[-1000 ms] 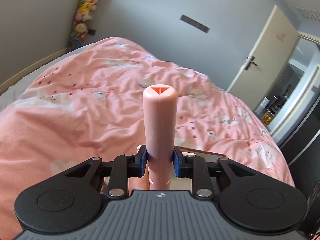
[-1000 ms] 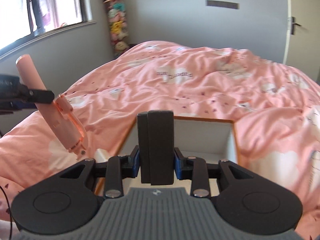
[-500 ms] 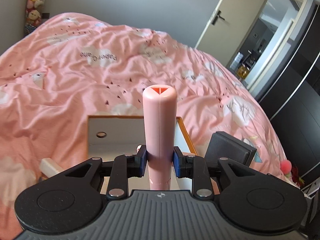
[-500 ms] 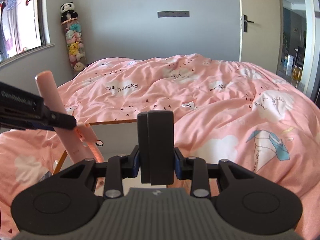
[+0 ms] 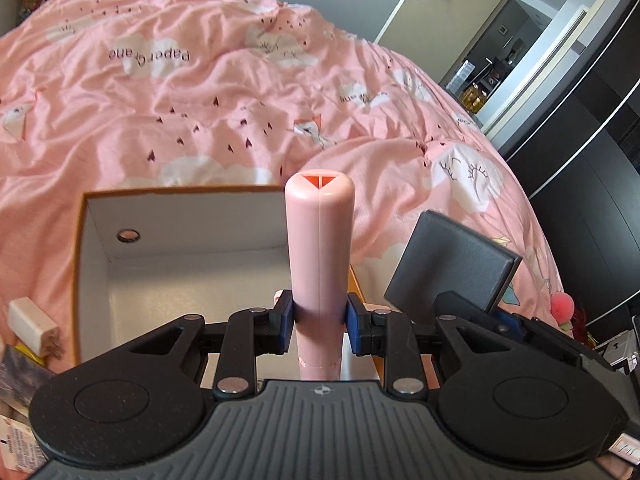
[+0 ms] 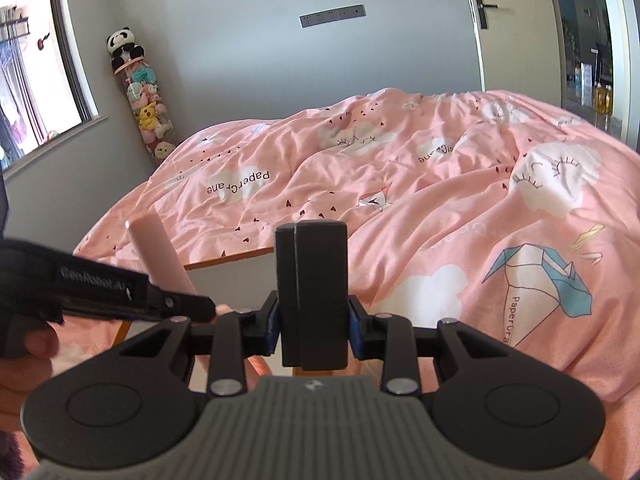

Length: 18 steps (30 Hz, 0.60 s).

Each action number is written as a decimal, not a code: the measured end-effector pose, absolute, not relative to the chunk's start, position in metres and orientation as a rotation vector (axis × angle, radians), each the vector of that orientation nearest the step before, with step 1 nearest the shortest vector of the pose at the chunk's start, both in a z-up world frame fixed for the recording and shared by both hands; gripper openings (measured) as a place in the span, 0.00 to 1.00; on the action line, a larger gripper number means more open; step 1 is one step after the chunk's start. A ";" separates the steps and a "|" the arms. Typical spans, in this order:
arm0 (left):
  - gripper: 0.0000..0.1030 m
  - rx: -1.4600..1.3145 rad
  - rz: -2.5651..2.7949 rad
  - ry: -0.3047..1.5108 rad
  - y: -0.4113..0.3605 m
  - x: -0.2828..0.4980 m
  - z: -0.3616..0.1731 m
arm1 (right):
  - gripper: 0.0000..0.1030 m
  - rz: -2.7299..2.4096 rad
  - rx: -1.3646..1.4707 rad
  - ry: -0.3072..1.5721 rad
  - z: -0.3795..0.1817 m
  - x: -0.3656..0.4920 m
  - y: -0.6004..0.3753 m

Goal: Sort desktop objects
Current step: 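Lift the selfie stick with the left gripper while the right lifts the dark box, then lower the pink selfie stick into the box and open the left gripper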

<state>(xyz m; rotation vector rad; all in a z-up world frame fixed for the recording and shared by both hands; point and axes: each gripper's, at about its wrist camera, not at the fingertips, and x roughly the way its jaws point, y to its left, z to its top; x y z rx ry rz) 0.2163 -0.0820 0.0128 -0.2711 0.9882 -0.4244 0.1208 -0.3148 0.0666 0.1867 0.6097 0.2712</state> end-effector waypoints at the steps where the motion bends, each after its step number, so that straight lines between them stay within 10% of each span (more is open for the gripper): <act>1: 0.29 -0.283 -0.428 1.003 -0.083 0.220 0.009 | 0.34 0.273 0.192 0.613 0.067 0.123 -0.317; 18: 0.29 -0.597 -0.272 1.098 -0.050 0.251 -0.053 | 0.34 0.294 0.131 0.646 0.056 0.139 -0.301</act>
